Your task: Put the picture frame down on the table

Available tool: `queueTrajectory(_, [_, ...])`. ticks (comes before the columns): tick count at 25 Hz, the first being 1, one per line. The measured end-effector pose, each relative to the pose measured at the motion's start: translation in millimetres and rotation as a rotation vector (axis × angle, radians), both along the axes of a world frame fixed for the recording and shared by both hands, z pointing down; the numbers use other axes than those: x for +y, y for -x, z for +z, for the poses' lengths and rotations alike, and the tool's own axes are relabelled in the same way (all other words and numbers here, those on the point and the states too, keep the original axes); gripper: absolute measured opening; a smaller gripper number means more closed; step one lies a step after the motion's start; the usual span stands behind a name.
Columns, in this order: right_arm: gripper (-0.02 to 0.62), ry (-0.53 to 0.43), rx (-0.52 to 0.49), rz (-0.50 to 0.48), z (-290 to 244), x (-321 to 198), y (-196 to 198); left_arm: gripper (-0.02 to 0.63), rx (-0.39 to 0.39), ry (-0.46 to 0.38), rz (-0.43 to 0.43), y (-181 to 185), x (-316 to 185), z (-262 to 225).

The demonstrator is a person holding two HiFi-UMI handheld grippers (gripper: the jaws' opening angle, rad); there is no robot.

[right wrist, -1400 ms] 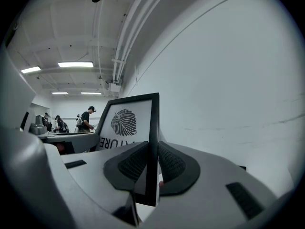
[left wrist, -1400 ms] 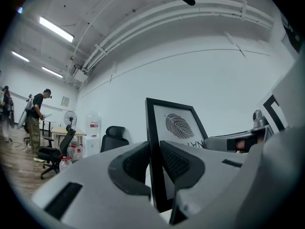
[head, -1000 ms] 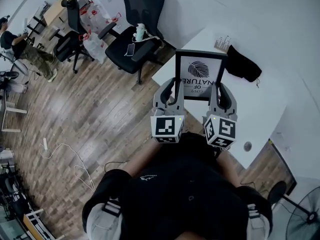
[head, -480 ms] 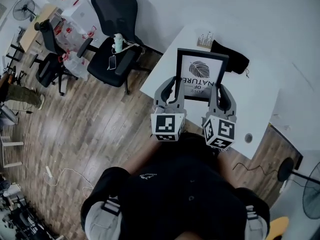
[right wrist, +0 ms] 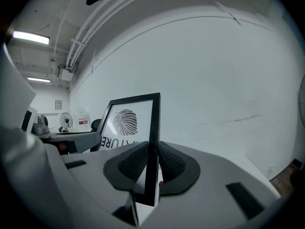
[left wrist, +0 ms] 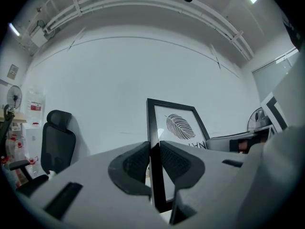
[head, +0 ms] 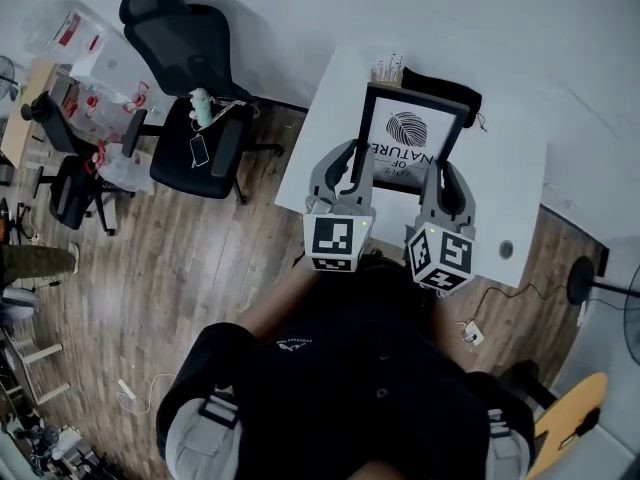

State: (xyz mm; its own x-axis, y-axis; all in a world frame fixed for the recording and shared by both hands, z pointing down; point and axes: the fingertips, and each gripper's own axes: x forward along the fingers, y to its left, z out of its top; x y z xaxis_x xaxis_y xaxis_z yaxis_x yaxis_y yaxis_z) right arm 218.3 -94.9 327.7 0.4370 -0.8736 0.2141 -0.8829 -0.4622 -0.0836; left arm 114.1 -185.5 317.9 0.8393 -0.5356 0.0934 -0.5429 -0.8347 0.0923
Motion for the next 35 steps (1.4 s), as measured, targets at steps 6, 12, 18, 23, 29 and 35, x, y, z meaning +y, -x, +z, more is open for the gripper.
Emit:
queueTrajectory(6, [0.066, 0.018, -0.022, 0.088, 11.9, -16.6, 6.9, 0.072, -0.019, 0.015, 0.094, -1.3, -25.2, 11.4])
queueTrajectory(12, [0.066, 0.037, -0.054, 0.15, 30.3, -38.6, 18.6, 0.072, -0.057, 0.049, 0.166, 4.4, -52.7, 29.9])
queueTrajectory(18, [0.066, 0.084, -0.098, 0.187, 56.6, -56.9, 33.2, 0.072, -0.104, 0.095, 0.219, 15.1, -74.1, 59.0])
queueTrajectory(23, [0.066, 0.133, -0.176, 0.201, 90.1, -64.5, 41.4, 0.074, -0.167, 0.175, 0.244, 21.3, -83.7, 93.3])
queueTrajectory(29, [0.066, 0.191, -0.274, 0.198, 131.4, -68.0, 44.8, 0.072, -0.23, 0.24, 0.265, 24.5, -87.7, 132.2])
queueTrajectory(35, [0.066, 0.27, -0.352, 0.209, 174.8, -60.7, 46.1, 0.074, -0.302, 0.336, 0.283, 23.3, -82.6, 178.6])
